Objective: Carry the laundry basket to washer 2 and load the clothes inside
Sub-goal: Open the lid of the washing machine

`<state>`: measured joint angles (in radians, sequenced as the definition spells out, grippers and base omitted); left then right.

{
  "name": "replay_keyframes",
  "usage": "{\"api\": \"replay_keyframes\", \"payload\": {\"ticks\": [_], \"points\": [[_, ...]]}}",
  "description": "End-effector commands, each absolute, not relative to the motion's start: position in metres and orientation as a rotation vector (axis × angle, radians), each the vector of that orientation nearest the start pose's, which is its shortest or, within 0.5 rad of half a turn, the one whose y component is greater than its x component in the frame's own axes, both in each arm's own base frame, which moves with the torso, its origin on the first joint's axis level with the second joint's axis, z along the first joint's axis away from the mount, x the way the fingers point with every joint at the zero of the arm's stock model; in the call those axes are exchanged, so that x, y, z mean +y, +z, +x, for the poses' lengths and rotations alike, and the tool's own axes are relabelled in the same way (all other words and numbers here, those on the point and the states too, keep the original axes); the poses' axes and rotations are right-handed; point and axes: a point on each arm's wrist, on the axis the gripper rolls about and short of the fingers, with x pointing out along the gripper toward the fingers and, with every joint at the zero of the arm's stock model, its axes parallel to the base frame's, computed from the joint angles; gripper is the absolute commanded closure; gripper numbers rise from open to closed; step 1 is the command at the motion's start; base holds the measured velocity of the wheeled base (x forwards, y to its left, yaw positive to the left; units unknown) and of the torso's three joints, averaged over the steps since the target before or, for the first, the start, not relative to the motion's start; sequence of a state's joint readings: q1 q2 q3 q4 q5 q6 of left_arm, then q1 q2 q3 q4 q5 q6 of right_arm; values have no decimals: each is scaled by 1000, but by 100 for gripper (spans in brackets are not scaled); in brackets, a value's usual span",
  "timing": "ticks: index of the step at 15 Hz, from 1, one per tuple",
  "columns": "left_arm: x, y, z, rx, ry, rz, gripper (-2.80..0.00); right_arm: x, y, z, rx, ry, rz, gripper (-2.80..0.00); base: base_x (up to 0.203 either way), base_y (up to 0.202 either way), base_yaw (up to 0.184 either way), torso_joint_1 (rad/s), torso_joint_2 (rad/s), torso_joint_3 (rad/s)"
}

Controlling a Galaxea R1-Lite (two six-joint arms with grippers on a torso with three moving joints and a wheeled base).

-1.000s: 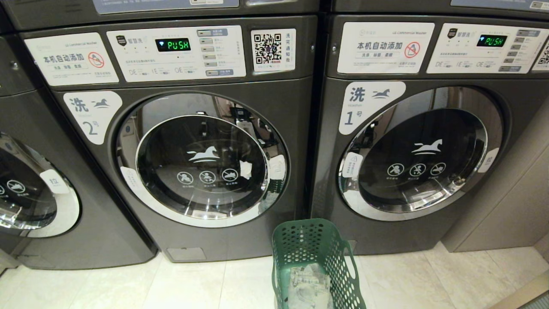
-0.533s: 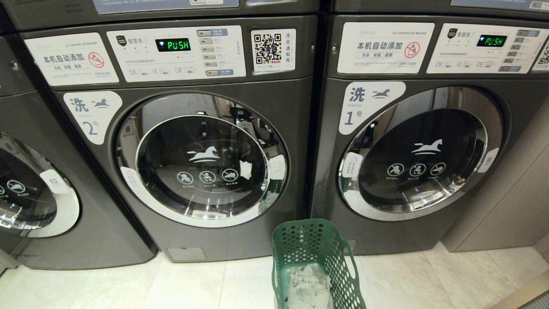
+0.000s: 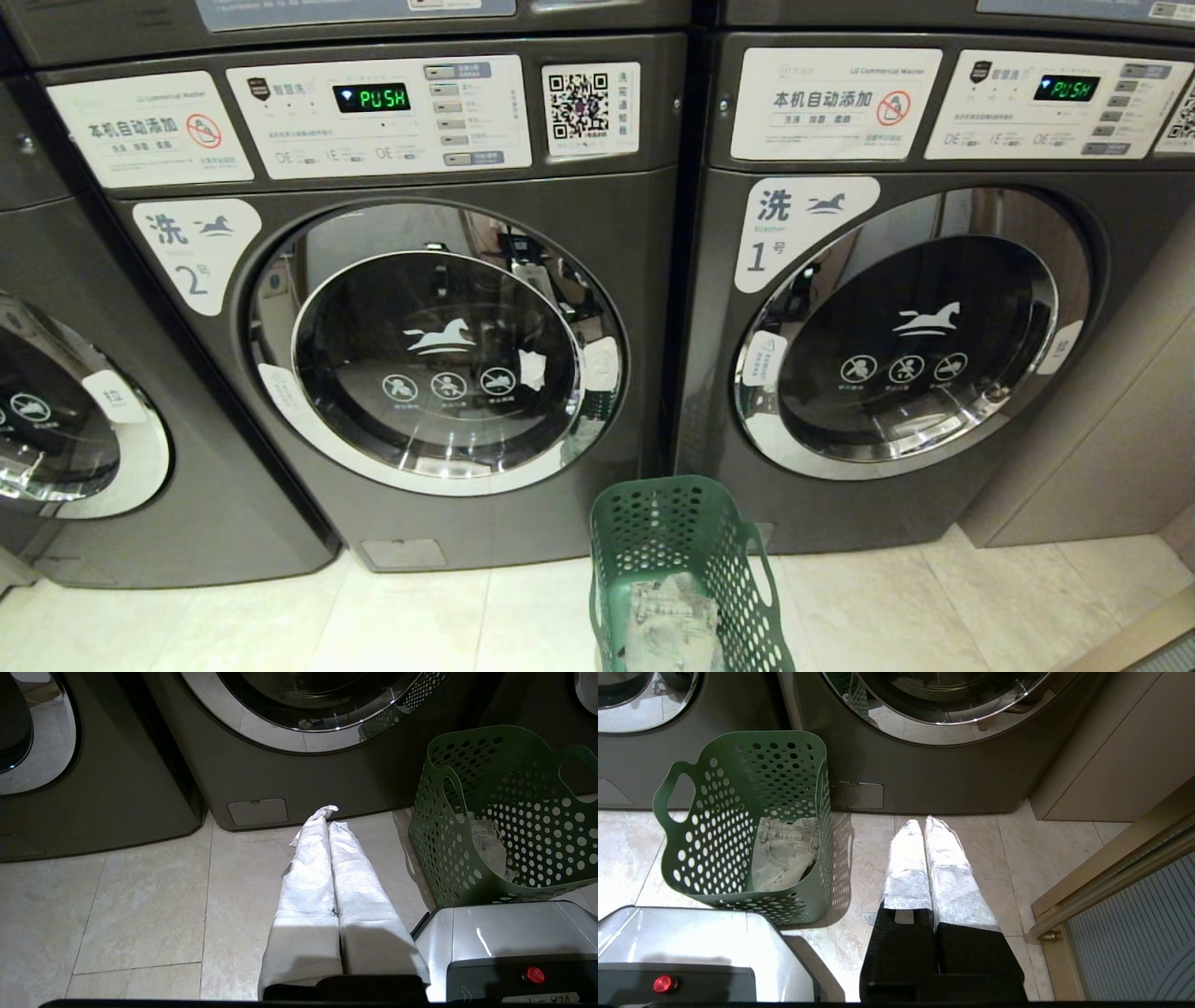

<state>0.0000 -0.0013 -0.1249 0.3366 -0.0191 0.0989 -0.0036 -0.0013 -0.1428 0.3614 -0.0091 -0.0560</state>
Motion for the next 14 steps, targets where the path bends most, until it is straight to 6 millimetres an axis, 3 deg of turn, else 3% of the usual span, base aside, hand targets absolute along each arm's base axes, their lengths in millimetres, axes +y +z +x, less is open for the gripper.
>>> {"api": "replay_keyframes", "payload": {"ticks": [1,14], "points": [[0,75,-36,209,-29,97,0,0,77,-38,221,-7,-57,0,8,-58,3,2,7,2],[0,75,-36,209,-29,96,0,0,77,-38,221,-5,-63,0,0,-186,1,3,2,3]]}}
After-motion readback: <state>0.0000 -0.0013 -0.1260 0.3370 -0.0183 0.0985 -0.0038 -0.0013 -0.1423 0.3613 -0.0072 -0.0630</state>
